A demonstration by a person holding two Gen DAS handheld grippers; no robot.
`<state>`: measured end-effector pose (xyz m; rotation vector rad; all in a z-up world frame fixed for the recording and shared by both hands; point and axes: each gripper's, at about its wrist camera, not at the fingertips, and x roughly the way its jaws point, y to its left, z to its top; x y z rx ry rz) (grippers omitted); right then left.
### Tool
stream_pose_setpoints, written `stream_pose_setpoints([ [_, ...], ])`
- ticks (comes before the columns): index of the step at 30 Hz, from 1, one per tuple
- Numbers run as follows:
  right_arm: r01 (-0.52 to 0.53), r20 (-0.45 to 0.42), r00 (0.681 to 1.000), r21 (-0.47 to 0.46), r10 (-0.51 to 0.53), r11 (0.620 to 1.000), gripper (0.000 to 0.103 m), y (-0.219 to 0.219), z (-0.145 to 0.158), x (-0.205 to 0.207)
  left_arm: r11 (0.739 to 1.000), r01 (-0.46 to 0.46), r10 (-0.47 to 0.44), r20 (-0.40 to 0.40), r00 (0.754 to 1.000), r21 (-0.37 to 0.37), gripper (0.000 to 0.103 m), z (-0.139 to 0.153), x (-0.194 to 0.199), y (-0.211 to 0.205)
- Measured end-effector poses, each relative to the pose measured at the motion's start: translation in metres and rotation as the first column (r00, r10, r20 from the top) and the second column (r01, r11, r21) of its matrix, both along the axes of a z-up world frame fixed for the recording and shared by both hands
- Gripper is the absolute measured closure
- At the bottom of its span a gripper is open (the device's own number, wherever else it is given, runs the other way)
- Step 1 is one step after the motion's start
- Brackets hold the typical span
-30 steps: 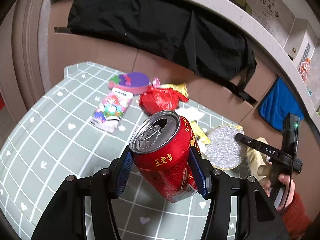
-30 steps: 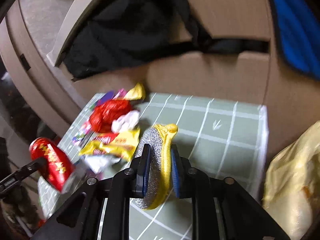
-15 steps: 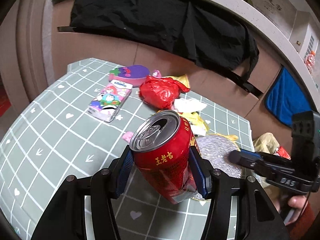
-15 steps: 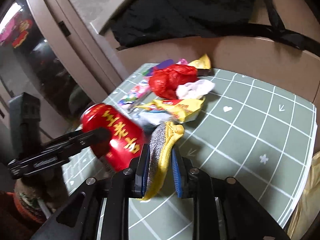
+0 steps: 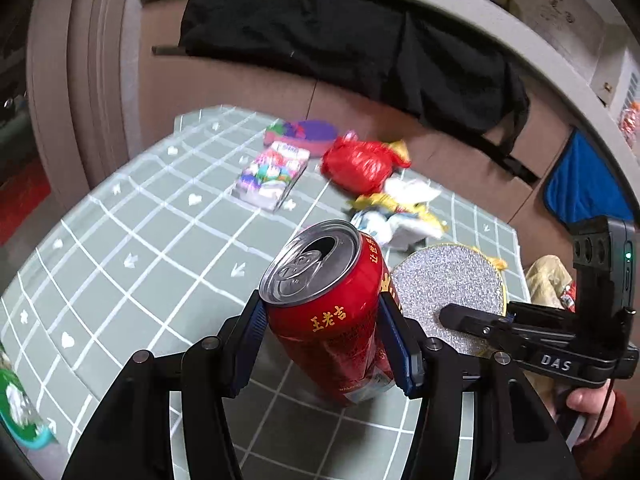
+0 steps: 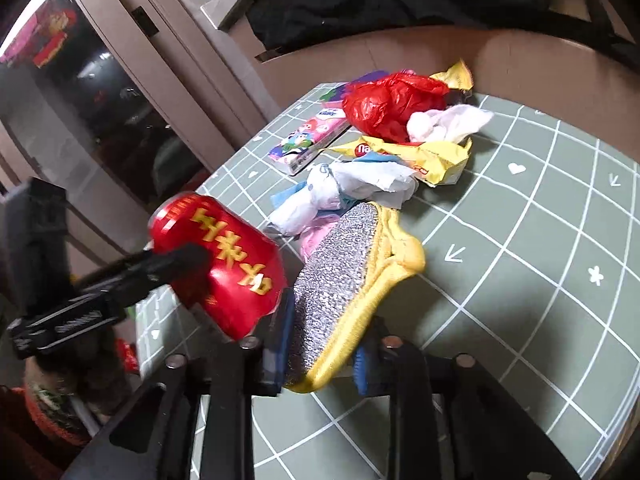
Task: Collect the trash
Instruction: 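Carry can and sponge to the yellow trash bag and release both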
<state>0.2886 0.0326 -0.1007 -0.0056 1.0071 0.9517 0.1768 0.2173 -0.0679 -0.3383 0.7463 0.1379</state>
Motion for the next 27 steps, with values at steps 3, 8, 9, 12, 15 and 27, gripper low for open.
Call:
stream_pose_setpoints([
  [3,0.049,0.103,0.994,-0.039,-0.044,0.998,0.089,-0.009,0.02,-0.006,1.0,0.006,-0.007,0.046,0.999,0.024,0.047,0.017,0.001,-0.006],
  [8,0.138,0.24,0.961,0.014,-0.137,0.99,0.089,-0.055,0.071,-0.01,0.996,0.048,-0.058,0.141,0.988,0.069,0.047,0.053,0.013,-0.03],
  [9,0.155,0.261,0.953,0.028,-0.157,0.988,0.089,-0.065,0.081,-0.011,0.994,0.061,-0.076,0.168,0.983,0.09,0.047,0.064,0.017,-0.041],
  [12,0.201,0.31,0.928,0.049,-0.207,0.978,0.089,-0.095,0.106,-0.012,0.987,0.106,-0.131,0.219,0.967,0.124,0.047,0.087,0.028,-0.07],
  [15,0.262,0.365,0.89,0.078,-0.272,0.962,0.089,-0.138,0.132,-0.017,0.974,0.171,-0.205,0.268,0.941,0.146,0.047,0.11,0.037,-0.11],
  [27,0.523,0.449,0.724,0.139,-0.524,0.841,0.089,-0.296,0.169,-0.038,0.89,0.429,-0.455,0.265,0.85,0.153,0.047,0.121,0.076,-0.277],
])
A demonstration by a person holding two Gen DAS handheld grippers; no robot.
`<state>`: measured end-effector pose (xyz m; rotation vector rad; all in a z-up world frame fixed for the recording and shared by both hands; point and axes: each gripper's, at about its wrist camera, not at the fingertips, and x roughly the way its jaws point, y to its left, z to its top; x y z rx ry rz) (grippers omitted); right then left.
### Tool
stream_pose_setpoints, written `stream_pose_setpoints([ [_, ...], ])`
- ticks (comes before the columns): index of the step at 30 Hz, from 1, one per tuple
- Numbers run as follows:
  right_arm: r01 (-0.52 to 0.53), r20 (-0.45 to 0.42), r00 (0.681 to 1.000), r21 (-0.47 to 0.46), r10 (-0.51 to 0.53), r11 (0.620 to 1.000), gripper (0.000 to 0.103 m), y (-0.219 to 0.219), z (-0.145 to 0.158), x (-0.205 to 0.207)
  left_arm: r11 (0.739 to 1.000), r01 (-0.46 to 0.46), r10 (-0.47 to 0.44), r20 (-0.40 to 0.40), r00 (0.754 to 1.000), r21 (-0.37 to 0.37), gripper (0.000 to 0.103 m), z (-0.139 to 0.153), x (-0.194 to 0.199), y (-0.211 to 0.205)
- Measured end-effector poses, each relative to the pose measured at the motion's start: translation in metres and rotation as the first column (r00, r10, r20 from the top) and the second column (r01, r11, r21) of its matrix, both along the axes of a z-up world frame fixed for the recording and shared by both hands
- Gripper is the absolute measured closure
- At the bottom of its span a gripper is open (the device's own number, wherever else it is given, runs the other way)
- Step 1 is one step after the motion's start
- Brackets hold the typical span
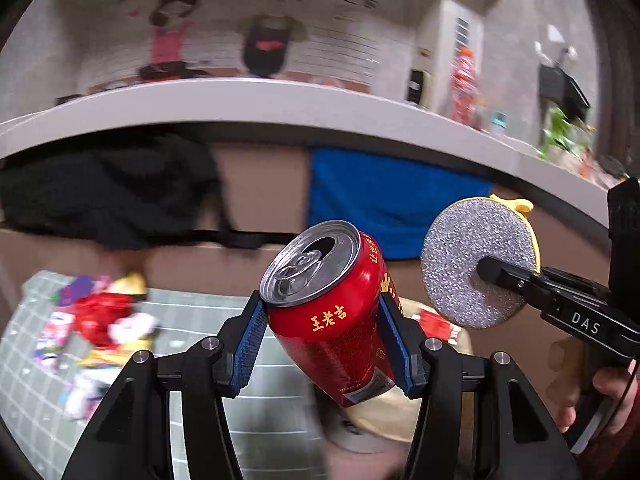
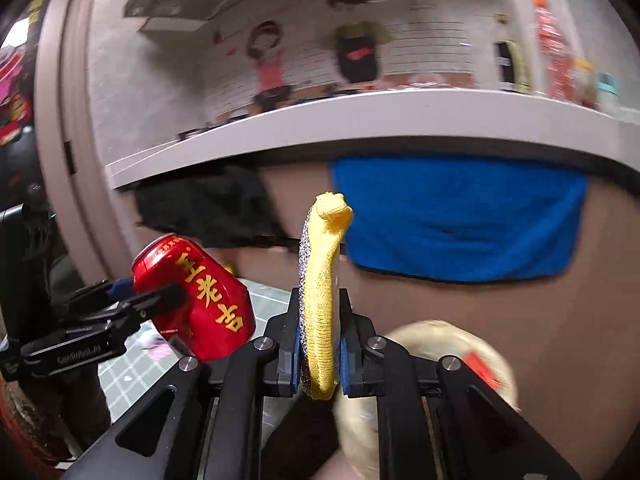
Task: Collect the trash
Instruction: 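Carry can and sponge to the yellow trash bag and release both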
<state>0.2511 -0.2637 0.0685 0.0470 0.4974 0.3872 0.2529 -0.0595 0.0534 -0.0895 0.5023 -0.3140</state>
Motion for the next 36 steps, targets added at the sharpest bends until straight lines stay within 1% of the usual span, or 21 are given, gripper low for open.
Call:
stream_pose_setpoints([
  [5,0.086,-0.027,0.996,0.01,-0.085,0.996,0.089,-0.052,-0.011,-0.008,0.997,0.078,-0.078,-0.047,0.996,0.002,0.047,-0.018,0.009,-0.046],
  [8,0.118,-0.033,0.992,-0.002,-0.118,0.993,0.089,-0.066,-0.019,-0.009,0.995,0.102,-0.101,-0.076,0.992,0.006,0.047,-0.025,0.017,-0.064],
  [14,0.161,-0.071,0.985,0.021,-0.16,0.987,0.089,-0.091,-0.032,-0.006,0.993,0.117,-0.116,-0.107,0.987,0.011,0.047,-0.035,0.031,-0.084],
  [19,0.178,-0.102,0.98,0.037,-0.173,0.983,0.089,-0.101,-0.043,0.006,0.99,0.14,-0.139,-0.141,0.98,-0.006,0.047,-0.047,0.044,-0.088],
  [22,0.179,-0.118,0.978,0.035,-0.174,0.983,0.089,-0.099,-0.051,0.012,0.989,0.148,-0.148,-0.161,0.976,-0.013,0.047,-0.055,0.053,-0.089],
  [29,0.176,-0.162,0.972,0.03,-0.169,0.984,0.089,-0.095,-0.07,0.034,0.99,0.143,-0.138,-0.193,0.971,0.01,0.047,-0.071,0.075,-0.094],
  [32,0.175,-0.178,0.97,0.03,-0.167,0.984,0.089,-0.094,-0.079,0.041,0.988,0.151,-0.143,-0.216,0.966,0.021,0.047,-0.08,0.087,-0.098],
  [36,0.182,-0.203,0.964,0.035,-0.171,0.983,0.089,-0.097,-0.091,0.05,0.987,0.157,-0.149,-0.268,0.952,0.011,0.047,-0.096,0.102,-0.101],
])
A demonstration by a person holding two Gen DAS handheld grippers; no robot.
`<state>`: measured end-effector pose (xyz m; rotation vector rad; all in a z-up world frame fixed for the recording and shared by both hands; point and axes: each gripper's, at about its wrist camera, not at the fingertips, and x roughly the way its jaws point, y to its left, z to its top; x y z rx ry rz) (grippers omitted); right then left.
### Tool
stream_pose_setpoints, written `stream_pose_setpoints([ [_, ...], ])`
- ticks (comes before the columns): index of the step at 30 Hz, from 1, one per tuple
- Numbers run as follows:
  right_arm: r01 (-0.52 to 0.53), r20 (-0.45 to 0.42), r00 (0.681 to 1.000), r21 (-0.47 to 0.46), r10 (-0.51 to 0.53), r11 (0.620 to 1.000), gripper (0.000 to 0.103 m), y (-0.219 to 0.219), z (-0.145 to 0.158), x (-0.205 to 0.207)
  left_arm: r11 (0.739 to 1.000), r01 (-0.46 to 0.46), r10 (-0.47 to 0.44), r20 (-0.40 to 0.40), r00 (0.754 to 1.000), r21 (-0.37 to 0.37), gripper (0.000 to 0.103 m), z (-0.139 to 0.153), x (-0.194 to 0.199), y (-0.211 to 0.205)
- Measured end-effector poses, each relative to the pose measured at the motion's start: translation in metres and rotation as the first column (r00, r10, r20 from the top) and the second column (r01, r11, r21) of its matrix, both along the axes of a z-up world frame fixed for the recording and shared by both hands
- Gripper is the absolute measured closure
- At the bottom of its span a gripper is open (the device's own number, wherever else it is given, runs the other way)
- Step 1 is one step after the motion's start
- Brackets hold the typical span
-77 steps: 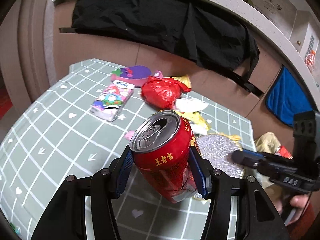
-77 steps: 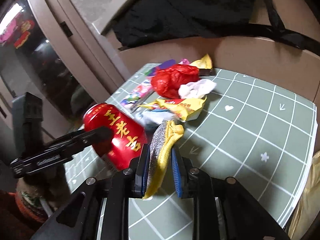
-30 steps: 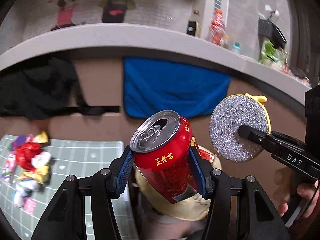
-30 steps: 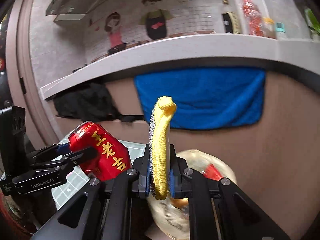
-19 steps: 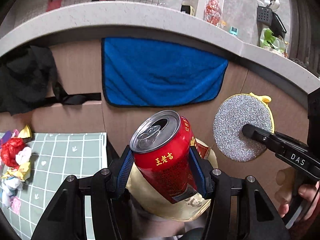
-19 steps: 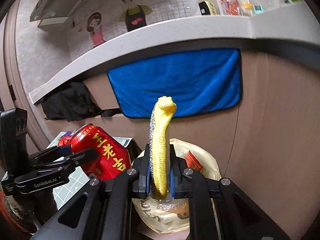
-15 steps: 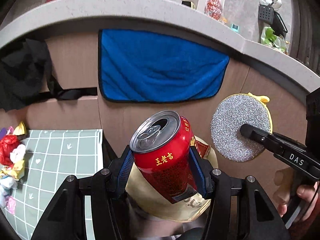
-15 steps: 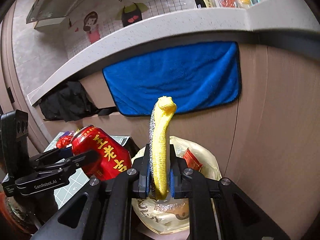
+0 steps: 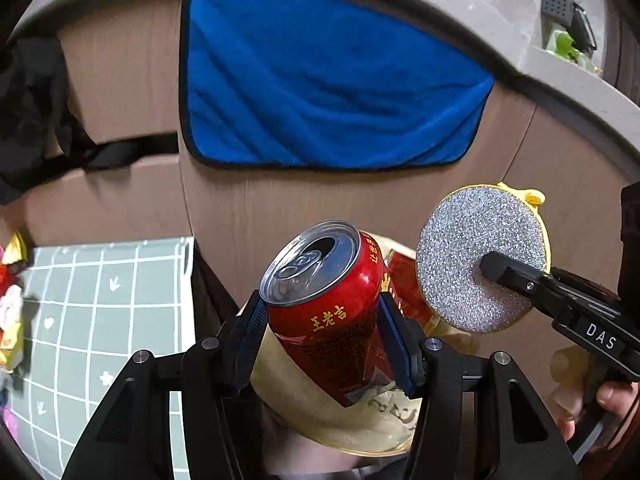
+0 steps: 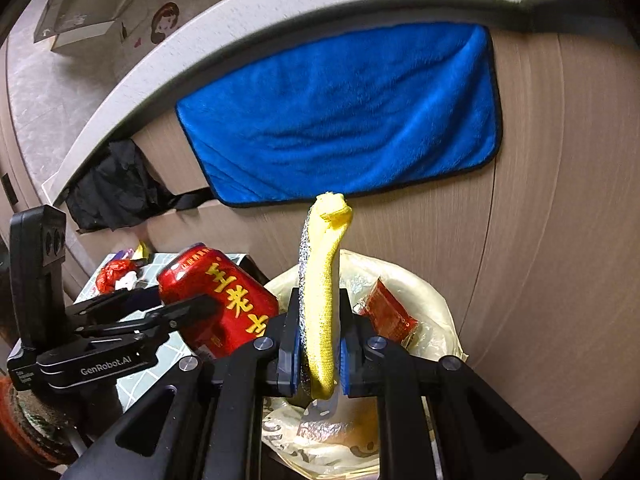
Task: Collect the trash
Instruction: 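Carry can and sponge to the yellow trash bag and release both, then move both grippers back toward the remaining trash on the table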
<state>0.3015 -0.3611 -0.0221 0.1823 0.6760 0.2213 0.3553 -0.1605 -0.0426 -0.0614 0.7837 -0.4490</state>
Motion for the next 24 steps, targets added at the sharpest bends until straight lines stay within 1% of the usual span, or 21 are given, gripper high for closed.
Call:
stream_pose_setpoints([
  [5,0.013,-0.033,0.999,-0.001,-0.013,1.0,0.089,-0.004,-0.013,0.013,1.0,0.001,-0.001,-0.041,0.999,0.001,0.047,-0.017,0.015,-0.003],
  [9,0.014,-0.068,0.998,0.021,-0.013,1.0,0.089,-0.009,-0.026,0.024,1.0,0.01,-0.009,-0.074,0.997,0.011,0.047,-0.03,0.026,-0.007],
  [10,0.007,-0.079,0.997,0.021,-0.006,1.0,0.089,-0.008,-0.031,0.027,1.0,0.015,-0.015,-0.085,0.996,-0.001,0.047,-0.032,0.029,-0.008],
  [11,-0.006,-0.086,0.996,0.018,0.007,1.0,0.089,-0.007,-0.034,0.029,0.999,0.031,-0.035,-0.105,0.994,-0.037,0.047,-0.035,0.033,-0.006],
  [12,-0.016,-0.084,0.996,0.017,0.018,1.0,0.089,-0.006,-0.038,0.03,0.993,0.056,-0.069,-0.13,0.989,-0.1,0.046,-0.037,0.039,-0.003],
  [13,-0.016,-0.081,0.997,0.015,0.017,1.0,0.085,-0.004,-0.039,0.032,0.99,0.059,-0.077,-0.139,0.987,-0.127,0.045,-0.037,0.043,0.0],
  [14,-0.007,-0.087,0.996,0.011,0.008,1.0,0.08,-0.005,-0.044,0.033,0.988,0.045,-0.066,-0.142,0.988,-0.147,0.04,-0.036,0.045,0.005],
  [15,-0.004,-0.096,0.995,0.023,0.006,1.0,0.067,-0.006,-0.047,0.034,0.987,0.037,-0.057,-0.132,0.99,-0.154,0.037,-0.034,0.045,0.008],
  [16,-0.008,-0.094,0.996,0.044,0.012,0.999,0.057,-0.007,-0.049,0.033,0.987,0.033,-0.053,-0.122,0.991,-0.158,0.036,-0.031,0.044,0.012],
  [17,-0.006,-0.09,0.996,0.057,0.011,0.998,0.054,-0.009,-0.05,0.032,0.987,0.03,-0.049,-0.113,0.992,-0.156,0.035,-0.027,0.043,0.015],
  [21,0.022,-0.077,0.997,0.054,-0.018,0.998,0.054,-0.01,-0.045,0.025,0.99,0.003,-0.012,-0.064,0.998,-0.144,0.034,-0.009,0.032,0.032],
  [23,0.028,-0.069,0.997,0.055,-0.024,0.998,0.054,-0.007,-0.039,0.021,0.992,-0.023,0.02,-0.027,0.999,-0.124,0.034,0.002,0.022,0.043],
  [24,0.031,-0.062,0.998,0.051,-0.028,0.998,0.054,-0.005,-0.035,0.018,0.994,-0.045,0.045,0.0,0.999,-0.098,0.034,0.008,0.015,0.05],
])
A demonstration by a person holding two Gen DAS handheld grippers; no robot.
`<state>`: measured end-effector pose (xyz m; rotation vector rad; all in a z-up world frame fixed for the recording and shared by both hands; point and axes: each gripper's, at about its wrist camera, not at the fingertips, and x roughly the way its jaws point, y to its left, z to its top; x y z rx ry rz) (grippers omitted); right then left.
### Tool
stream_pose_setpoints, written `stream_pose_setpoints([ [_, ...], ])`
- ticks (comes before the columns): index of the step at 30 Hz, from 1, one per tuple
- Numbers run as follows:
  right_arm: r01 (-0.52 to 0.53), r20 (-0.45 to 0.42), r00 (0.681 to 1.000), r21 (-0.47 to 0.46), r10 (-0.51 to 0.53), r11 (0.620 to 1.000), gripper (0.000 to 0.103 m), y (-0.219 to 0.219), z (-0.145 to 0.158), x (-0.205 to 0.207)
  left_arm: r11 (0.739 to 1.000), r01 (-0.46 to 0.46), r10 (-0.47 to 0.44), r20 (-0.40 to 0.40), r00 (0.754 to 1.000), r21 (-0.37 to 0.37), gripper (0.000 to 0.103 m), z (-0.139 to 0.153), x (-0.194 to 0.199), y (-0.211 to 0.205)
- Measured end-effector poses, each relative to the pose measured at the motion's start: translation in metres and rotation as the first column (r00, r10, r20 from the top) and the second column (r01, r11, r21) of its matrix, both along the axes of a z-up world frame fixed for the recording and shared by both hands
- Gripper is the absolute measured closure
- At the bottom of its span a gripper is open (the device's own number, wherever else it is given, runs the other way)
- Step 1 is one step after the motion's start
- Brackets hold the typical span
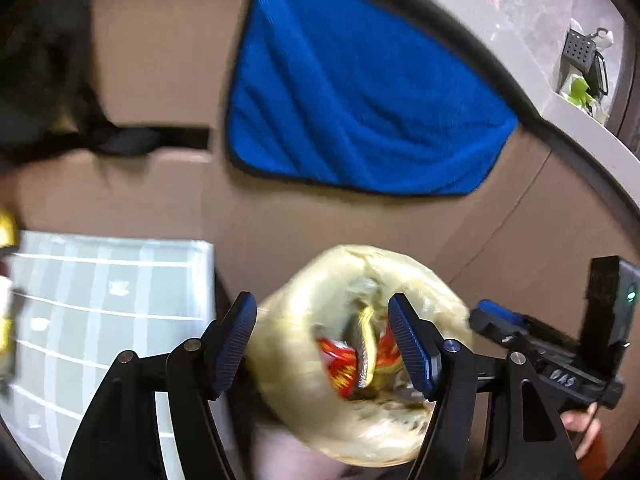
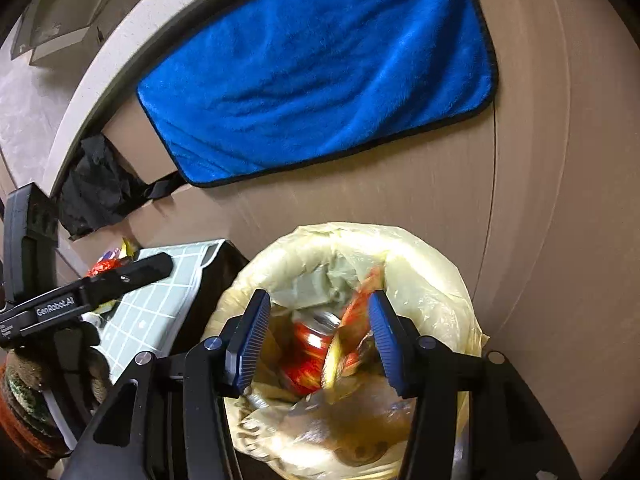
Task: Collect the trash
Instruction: 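Move both grippers back toward the remaining trash on the table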
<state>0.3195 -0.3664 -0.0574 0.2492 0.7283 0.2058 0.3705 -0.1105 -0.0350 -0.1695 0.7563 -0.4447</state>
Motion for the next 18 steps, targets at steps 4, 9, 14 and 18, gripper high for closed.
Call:
stream_pose_setpoints([
  [4,-0.006,0.034,0.999,-0.026,0.007,1.0,0.054,0.016,0.017,-0.014,0.99,-0.092,0.084,0.077,0.993,0.102,0.034,0.013,-0.029,0.03],
  [9,-0.072,0.066,0.995,-0.047,0.076,0.996,0.054,0.055,0.035,-0.029,0.978,-0.164,0.15,0.112,0.982,0.131,0.034,0.021,-0.063,0.082],
  [14,-0.142,0.111,0.982,-0.101,0.153,0.985,0.054,0.114,0.052,-0.04,0.964,-0.236,0.22,0.128,0.967,0.126,0.034,0.022,-0.09,0.129],
  [18,-0.201,0.14,0.966,-0.118,0.216,0.973,0.048,0.164,0.064,-0.046,0.952,-0.292,0.281,0.115,0.953,0.092,0.034,0.018,-0.105,0.174],
])
